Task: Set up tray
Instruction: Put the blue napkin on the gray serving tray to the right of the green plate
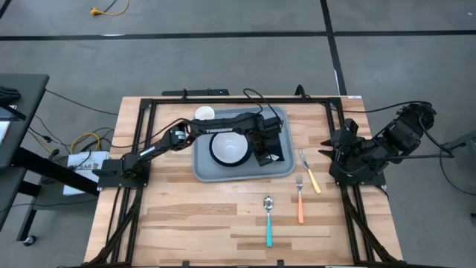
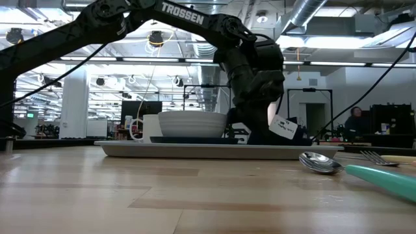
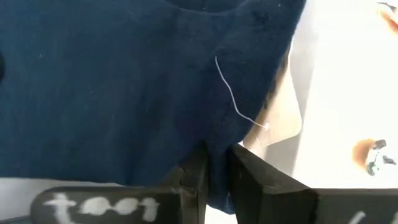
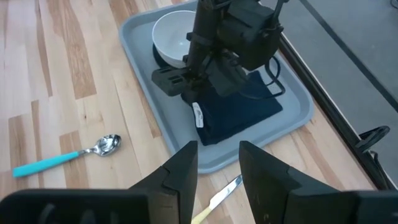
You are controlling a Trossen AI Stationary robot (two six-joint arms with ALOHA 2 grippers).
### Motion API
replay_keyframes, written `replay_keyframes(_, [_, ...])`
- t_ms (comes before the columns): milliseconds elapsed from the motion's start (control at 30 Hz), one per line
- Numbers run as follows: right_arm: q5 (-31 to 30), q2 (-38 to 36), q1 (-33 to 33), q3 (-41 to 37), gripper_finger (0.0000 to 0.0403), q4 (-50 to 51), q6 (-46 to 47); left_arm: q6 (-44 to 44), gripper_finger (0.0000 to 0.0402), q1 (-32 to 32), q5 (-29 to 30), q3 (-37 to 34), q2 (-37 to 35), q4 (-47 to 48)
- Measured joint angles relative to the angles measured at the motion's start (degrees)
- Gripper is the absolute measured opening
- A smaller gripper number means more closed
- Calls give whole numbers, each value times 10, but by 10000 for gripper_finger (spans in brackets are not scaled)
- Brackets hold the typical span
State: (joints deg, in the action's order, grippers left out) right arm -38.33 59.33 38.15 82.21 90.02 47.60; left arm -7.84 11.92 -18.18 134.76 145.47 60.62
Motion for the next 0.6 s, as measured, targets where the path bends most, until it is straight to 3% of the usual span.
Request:
replay_keyframes(367, [0,0,0,0,113,0,-1,70,39,1,98,0,0,0])
replay_keyframes(600, [5,0,0,0,113,0,-1,52,49,0,93,0,0,-10])
